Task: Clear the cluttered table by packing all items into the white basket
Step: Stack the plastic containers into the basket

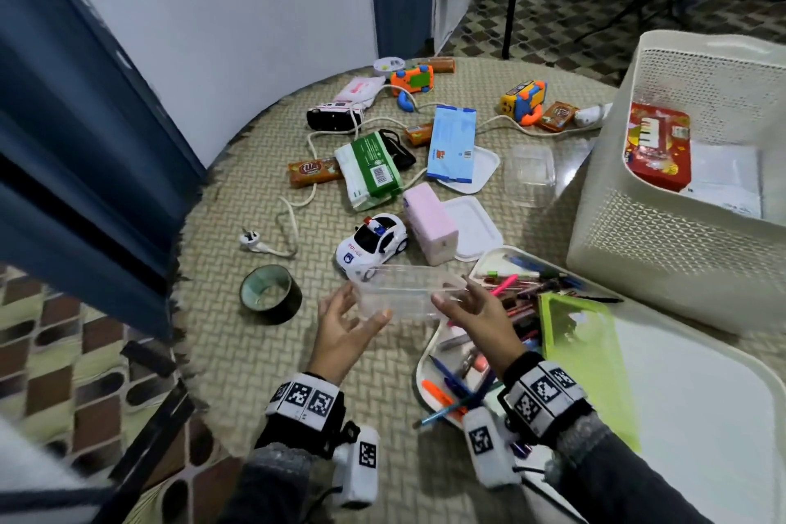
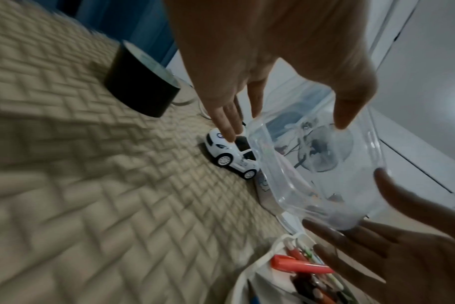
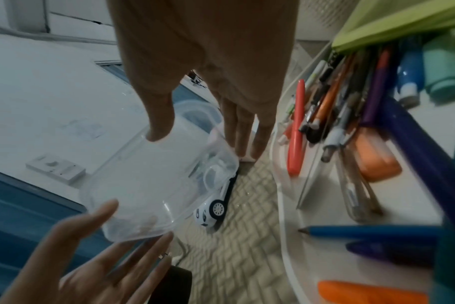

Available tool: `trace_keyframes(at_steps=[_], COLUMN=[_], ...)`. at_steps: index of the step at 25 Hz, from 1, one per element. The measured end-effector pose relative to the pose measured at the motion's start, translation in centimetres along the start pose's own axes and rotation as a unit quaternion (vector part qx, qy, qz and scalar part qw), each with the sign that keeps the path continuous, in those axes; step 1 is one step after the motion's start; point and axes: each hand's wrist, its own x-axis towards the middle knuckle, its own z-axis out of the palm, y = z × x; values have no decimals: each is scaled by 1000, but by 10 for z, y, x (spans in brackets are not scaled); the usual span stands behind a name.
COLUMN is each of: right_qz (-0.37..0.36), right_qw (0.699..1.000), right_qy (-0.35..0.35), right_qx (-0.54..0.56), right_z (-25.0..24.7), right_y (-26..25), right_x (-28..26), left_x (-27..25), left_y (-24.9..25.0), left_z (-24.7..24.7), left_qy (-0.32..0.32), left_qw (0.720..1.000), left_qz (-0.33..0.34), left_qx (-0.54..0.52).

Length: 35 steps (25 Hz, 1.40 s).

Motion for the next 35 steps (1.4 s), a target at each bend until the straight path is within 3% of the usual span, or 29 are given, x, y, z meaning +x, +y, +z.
trace_keyframes(at_steps=[3,7,19,22,25,29,35], right_qz=[26,37,18,10,-18,-48,-53], right_qw=[999,999,990,988,988,985,978], right_qy=[-15,-7,20,32,62,102,136], right_qx=[14,-6,-141,-153,-143,-130,-147], right_z=[6,9,15,10,-4,-34,-79], right_y=[11,26,48,43,21,-11,-43], right_x=[3,6,15,20,28,50,101], left_x=[-3,-10,-7,-4,3,23,63], left_y=[-14,-20,-52,-49,-26,7,33], left_z=[-19,-27,-28,-23,-2,53,151], left_qy=[9,-28,61,114,167,101,-72], left_qw=[1000,999,996,990,967,967,988], left_qz=[3,-7,-50,-50,43,154,98], left_qx=[14,-40,-29,59,188,177,94])
